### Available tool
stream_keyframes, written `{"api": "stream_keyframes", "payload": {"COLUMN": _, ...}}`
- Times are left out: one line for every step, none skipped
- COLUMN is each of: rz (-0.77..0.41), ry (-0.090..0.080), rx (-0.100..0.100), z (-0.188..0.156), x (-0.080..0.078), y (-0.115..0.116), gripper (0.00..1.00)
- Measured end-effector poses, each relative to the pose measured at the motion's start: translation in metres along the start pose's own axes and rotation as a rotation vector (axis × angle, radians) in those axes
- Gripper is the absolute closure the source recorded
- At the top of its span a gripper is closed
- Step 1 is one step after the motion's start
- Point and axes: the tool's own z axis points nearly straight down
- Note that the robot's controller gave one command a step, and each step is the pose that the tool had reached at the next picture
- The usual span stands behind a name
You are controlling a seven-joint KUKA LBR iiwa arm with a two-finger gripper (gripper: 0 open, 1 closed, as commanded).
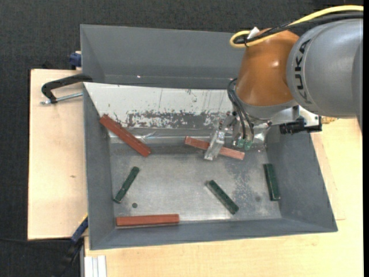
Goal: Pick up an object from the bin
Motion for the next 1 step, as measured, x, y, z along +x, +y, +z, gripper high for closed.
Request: {"api": "stream_keyframes", "payload": {"rz": -0.008, "ry": -0.001, "rx": 0.0, "z": -0.0961, "x": -0.0055, "y": 0.0047, "gripper": 1.0}}
